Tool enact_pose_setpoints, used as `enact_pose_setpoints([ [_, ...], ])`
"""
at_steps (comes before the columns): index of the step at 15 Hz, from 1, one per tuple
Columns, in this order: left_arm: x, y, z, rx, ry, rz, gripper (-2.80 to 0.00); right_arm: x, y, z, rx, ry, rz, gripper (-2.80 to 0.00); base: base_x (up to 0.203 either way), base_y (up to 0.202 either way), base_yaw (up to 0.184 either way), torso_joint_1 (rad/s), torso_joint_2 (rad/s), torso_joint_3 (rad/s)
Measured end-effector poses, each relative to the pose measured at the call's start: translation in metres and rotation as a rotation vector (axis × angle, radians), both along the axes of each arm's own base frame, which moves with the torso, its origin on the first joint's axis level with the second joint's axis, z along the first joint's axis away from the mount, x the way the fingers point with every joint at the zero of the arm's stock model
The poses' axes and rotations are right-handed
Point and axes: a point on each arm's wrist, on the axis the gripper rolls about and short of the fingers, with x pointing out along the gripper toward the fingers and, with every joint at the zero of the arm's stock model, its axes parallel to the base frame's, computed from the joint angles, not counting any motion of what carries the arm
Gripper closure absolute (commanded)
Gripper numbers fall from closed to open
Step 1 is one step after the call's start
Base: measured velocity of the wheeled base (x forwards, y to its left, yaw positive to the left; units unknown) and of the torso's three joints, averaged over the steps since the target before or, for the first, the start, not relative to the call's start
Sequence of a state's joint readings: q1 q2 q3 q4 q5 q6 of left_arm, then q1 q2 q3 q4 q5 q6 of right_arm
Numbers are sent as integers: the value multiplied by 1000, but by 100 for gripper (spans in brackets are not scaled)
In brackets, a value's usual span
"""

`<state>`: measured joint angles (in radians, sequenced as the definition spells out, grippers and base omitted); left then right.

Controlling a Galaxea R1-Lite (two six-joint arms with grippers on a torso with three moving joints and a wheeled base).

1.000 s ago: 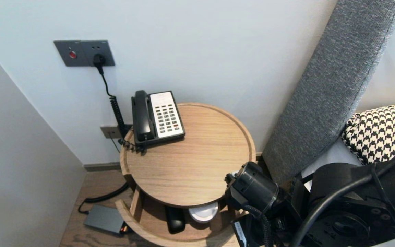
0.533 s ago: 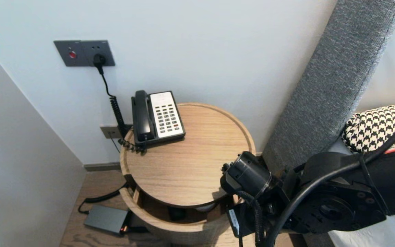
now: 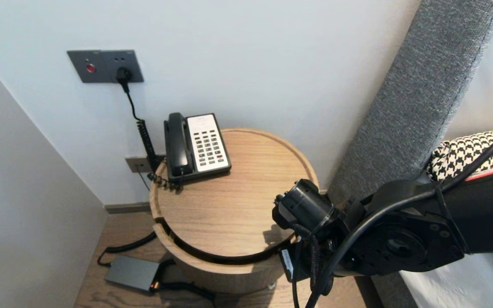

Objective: Close the nightstand drawer

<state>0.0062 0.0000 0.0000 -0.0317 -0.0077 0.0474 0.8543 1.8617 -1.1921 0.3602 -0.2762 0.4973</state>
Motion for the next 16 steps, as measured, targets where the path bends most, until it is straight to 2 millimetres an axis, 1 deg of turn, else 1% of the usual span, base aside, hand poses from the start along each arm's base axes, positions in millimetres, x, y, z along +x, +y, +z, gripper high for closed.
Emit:
enact_pose_setpoints([
  [10, 0, 0, 0, 0, 0, 0, 0, 12, 4, -1, 7, -3, -26, 0, 0, 0, 0, 0, 0, 0],
  [16, 0, 0, 0, 0, 0, 0, 0, 11, 2, -5, 2, 4, -28, 0, 0, 0, 0, 0, 0, 0],
])
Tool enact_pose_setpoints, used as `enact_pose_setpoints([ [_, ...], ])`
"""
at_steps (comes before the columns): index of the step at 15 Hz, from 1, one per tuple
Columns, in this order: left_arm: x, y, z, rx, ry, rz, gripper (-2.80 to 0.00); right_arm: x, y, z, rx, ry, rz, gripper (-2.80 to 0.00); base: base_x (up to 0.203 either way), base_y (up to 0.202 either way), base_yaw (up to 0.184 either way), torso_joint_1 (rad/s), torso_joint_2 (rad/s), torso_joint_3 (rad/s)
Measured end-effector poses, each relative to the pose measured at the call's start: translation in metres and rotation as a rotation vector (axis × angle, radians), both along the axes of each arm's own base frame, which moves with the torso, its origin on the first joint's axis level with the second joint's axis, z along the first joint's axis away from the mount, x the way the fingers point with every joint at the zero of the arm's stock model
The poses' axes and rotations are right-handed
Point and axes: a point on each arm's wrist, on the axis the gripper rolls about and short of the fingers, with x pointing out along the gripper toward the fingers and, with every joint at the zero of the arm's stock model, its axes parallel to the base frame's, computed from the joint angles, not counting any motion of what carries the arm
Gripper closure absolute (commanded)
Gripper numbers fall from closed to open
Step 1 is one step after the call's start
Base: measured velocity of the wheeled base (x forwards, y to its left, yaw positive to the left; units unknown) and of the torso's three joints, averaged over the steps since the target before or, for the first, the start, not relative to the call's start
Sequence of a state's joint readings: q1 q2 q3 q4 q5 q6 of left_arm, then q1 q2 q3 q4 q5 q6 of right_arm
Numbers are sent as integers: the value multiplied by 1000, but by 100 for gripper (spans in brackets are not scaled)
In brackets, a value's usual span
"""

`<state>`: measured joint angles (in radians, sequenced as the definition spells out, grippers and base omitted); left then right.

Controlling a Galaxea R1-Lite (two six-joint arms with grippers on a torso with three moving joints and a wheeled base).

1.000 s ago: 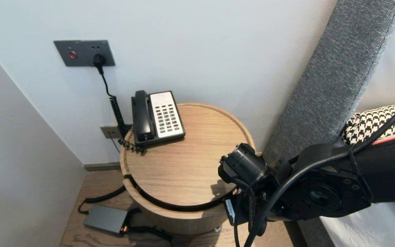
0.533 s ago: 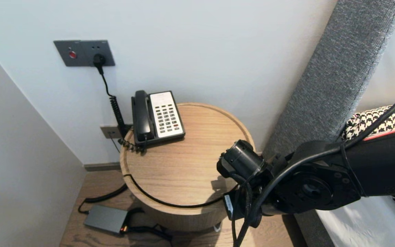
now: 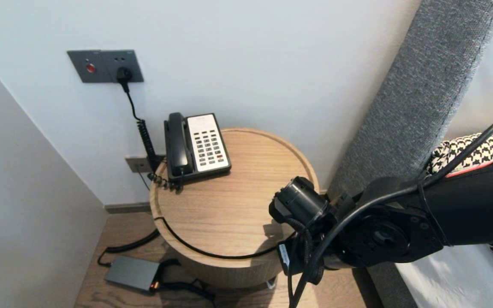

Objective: Close the nightstand drawer, then open the nightstand drawer

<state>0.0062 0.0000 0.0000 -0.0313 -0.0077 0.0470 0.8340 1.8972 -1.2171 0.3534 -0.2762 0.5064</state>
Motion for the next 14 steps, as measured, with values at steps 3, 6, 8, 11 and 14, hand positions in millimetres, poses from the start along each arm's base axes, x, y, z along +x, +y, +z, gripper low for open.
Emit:
enact_pose_setpoints([
  [3, 0, 0, 0, 0, 0, 0, 0, -8, -7, -10, -34, 33, -2, 0, 0, 0, 0, 0, 0, 0],
  [6, 0, 0, 0, 1, 0, 0, 0, -22, -23, -20, -76, 72, -6, 0, 0, 0, 0, 0, 0, 0],
  [8, 0, 0, 0, 1, 0, 0, 0, -25, -43, -25, -99, 99, -43, 0, 0, 0, 0, 0, 0, 0],
  [11, 0, 0, 0, 0, 0, 0, 0, -17, -82, -27, -98, 106, -149, 0, 0, 0, 0, 0, 0, 0],
  [14, 0, 0, 0, 0, 0, 0, 0, -3, -129, -26, -115, 76, -238, 0, 0, 0, 0, 0, 0, 0],
])
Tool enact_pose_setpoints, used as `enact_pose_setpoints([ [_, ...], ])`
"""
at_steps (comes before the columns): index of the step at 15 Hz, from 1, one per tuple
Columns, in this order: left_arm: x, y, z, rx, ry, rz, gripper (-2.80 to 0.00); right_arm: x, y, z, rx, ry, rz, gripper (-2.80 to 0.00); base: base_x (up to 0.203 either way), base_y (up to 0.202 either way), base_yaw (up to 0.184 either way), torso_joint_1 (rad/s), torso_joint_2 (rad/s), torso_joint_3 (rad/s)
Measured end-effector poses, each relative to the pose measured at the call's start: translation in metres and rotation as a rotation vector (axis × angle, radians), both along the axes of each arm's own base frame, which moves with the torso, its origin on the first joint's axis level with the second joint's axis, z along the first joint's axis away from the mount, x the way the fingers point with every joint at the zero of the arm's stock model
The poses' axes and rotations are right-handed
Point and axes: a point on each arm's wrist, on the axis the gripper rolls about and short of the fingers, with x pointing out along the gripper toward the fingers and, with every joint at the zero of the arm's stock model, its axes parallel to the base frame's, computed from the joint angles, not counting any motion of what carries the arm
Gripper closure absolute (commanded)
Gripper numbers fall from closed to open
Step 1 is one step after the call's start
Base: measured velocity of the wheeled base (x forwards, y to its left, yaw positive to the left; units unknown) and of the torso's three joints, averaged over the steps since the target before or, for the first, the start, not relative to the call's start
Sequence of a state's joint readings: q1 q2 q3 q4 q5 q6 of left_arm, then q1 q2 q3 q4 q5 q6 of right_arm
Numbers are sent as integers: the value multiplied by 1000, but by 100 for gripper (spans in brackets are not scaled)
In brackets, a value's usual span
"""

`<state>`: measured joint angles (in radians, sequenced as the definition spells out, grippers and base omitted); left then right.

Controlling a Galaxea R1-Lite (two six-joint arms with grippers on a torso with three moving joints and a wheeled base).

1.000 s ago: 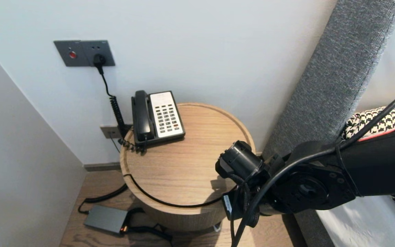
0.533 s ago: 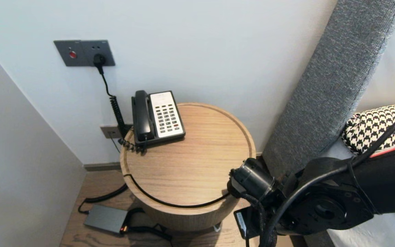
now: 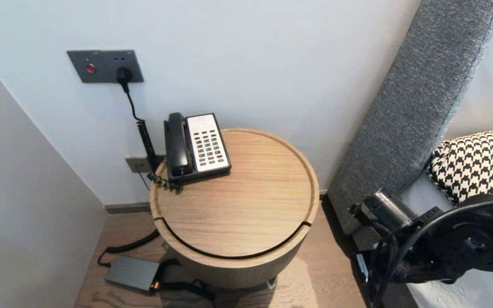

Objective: Open the nightstand drawer

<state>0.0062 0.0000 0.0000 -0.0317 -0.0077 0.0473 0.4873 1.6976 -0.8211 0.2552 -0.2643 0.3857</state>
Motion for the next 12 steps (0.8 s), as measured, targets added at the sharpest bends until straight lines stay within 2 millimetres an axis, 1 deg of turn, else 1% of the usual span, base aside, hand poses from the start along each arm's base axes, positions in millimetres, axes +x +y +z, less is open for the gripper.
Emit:
enact_pose_setpoints([
  [3, 0, 0, 0, 0, 0, 0, 0, 13, -55, 8, -28, -55, -74, 0, 0, 0, 0, 0, 0, 0],
  [4, 0, 0, 0, 0, 0, 0, 0, 16, -79, 15, -33, -78, -104, 0, 0, 0, 0, 0, 0, 0],
  [6, 0, 0, 0, 0, 0, 1, 0, 17, -113, 31, -44, -135, -137, 0, 0, 0, 0, 0, 0, 0],
  [8, 0, 0, 0, -1, 0, 0, 0, 10, -142, 56, -61, -226, -151, 0, 0, 0, 0, 0, 0, 0],
  [10, 0, 0, 0, 0, 0, 0, 0, -7, -154, 81, -65, -330, -142, 0, 0, 0, 0, 0, 0, 0],
  [12, 0, 0, 0, 0, 0, 0, 0, -31, -153, 103, -61, -434, -130, 0, 0, 0, 0, 0, 0, 0],
])
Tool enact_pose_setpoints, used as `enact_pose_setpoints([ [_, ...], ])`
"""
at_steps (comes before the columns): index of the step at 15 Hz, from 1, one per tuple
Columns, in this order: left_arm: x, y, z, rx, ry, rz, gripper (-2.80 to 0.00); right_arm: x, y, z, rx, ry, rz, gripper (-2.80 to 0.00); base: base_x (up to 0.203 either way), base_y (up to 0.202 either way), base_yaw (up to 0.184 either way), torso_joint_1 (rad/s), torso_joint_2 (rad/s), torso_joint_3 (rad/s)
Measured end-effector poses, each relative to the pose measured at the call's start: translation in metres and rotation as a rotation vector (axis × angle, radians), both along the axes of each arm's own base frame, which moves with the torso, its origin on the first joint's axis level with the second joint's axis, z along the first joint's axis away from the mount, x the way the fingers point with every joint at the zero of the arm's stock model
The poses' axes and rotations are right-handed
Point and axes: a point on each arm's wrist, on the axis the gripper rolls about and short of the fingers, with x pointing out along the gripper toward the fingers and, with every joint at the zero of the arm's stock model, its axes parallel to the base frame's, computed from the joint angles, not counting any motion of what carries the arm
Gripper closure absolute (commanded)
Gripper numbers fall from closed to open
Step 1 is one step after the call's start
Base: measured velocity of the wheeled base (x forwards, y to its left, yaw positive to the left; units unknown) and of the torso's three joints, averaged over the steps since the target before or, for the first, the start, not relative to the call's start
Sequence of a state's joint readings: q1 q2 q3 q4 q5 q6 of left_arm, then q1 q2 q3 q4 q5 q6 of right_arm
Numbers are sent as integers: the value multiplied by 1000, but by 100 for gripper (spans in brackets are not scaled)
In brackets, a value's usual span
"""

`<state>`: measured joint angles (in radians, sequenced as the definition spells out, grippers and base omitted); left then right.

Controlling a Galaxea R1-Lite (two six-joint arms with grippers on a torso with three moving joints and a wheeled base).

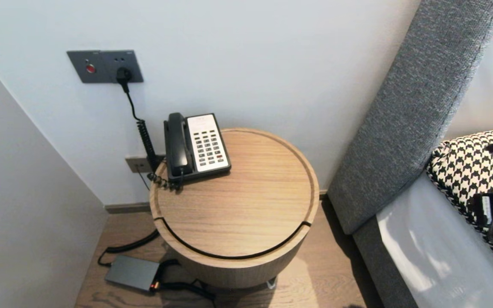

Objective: Open the nightstand drawer

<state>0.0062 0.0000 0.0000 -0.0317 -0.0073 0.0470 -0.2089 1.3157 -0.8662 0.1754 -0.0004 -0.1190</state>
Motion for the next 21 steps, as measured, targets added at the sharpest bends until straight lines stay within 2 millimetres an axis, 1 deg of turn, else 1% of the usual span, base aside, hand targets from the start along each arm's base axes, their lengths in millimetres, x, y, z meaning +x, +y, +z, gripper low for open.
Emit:
enact_pose_setpoints([
  [2, 0, 0, 0, 0, 0, 0, 0, -34, 7, 14, -11, -93, 19, 0, 0, 0, 0, 0, 0, 0],
  [3, 0, 0, 0, 0, 0, 0, 0, -51, 11, 16, -16, -127, 31, 0, 0, 0, 0, 0, 0, 0],
  [4, 0, 0, 0, 0, 0, 0, 0, -72, 18, 13, -20, -156, 52, 0, 0, 0, 0, 0, 0, 0],
  [5, 0, 0, 0, 0, 0, 0, 0, -88, 24, 8, -20, -170, 78, 0, 0, 0, 0, 0, 0, 0],
  [6, 0, 0, 0, 0, 0, 0, 0, -105, 30, -4, -19, -169, 110, 0, 0, 0, 0, 0, 0, 0],
  [9, 0, 0, 0, 0, 0, 0, 0, -142, 39, -47, -20, -152, 181, 0, 0, 0, 0, 0, 0, 0],
  [12, 0, 0, 0, 0, 0, 0, 0, -162, 40, -87, -35, -200, 187, 0, 0, 0, 0, 0, 0, 0],
  [14, 0, 0, 0, 0, 0, -1, 0, -168, 40, -107, -45, -255, 175, 0, 0, 0, 0, 0, 0, 0],
  [18, 0, 0, 0, 0, 0, 0, 0, -186, 41, -132, -58, -352, 165, 0, 0, 0, 0, 0, 0, 0],
  [21, 0, 0, 0, 0, 0, 0, 0, -191, 41, -134, -48, -410, 144, 0, 0, 0, 0, 0, 0, 0],
])
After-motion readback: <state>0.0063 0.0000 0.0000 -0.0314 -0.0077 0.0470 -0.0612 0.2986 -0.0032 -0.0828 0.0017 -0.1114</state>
